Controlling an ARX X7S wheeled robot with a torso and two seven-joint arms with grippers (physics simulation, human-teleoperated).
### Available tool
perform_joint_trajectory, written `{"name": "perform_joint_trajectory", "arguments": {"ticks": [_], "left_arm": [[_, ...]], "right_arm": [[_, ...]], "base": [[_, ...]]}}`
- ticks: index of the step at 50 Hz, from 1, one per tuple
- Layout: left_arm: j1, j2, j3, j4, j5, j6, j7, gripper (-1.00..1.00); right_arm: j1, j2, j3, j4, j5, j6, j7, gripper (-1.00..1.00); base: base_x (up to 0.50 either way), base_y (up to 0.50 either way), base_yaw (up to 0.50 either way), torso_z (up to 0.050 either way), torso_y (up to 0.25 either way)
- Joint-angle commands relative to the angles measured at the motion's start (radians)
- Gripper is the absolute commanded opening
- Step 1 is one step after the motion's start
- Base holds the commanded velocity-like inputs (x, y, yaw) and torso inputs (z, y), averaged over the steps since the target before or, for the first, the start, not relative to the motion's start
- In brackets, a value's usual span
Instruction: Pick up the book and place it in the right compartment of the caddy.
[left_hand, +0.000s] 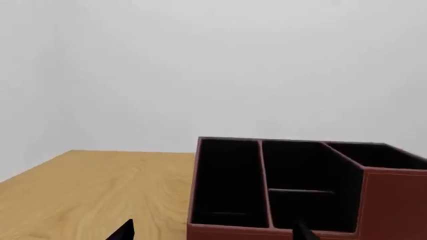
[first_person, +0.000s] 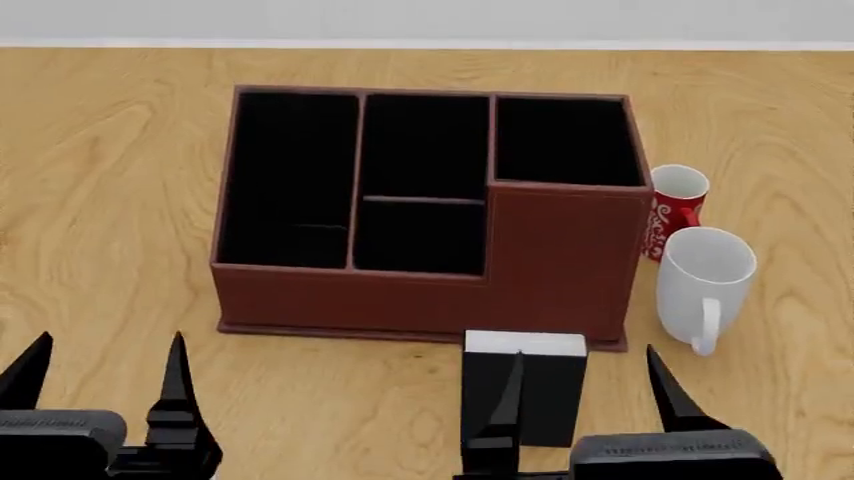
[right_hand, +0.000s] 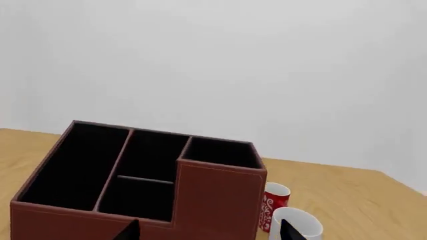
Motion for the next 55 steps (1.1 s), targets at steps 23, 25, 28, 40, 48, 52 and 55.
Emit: {"name": "perform_joint_trajectory", "arguments": {"ticks": [23,25,28,40,48,52,55], "left_arm": [[-0.056,-0.072,0.064,0.012,0.03,0.025,-0.06,1.0],[-0.056,-0.073,0.066,0.011,0.028,0.023,-0.062,1.0],[-0.053,-0.077,0.072,0.027,0.045,0.021,-0.077,1.0],[-0.05,-0.086,0.085,0.047,0.05,0.017,-0.096,1.0],[-0.054,-0.094,0.081,0.049,0.041,0.016,-0.104,1.0],[-0.057,-0.097,0.083,0.042,0.042,0.022,-0.109,1.0],[-0.06,-0.1,0.089,0.025,0.053,0.036,-0.116,1.0]], "right_arm": [[0.072,0.077,-0.063,-0.062,0.028,0.118,-0.045,1.0],[0.079,0.078,-0.073,-0.065,0.024,0.126,-0.046,1.0],[0.085,0.079,-0.078,-0.052,0.018,0.128,-0.04,1.0],[0.084,0.085,-0.072,-0.041,0.048,0.108,-0.047,1.0],[0.082,0.09,-0.074,-0.044,0.061,0.1,-0.051,1.0],[0.083,0.089,-0.071,-0.038,0.069,0.101,-0.049,1.0],[0.09,0.088,-0.075,-0.034,0.068,0.126,-0.043,1.0]], "base": [[0.1,-0.45,0.0,0.026,0.0],[0.46,-0.21,0.0,0.0,0.0],[0.46,-0.21,0.0,0.0,0.0],[0.47,-0.22,0.0,0.0,0.0],[0.46,-0.29,0.0,0.0,0.0],[0.43,-0.33,0.0,0.0,0.0],[0.43,-0.33,0.0,0.0,0.005]]}}
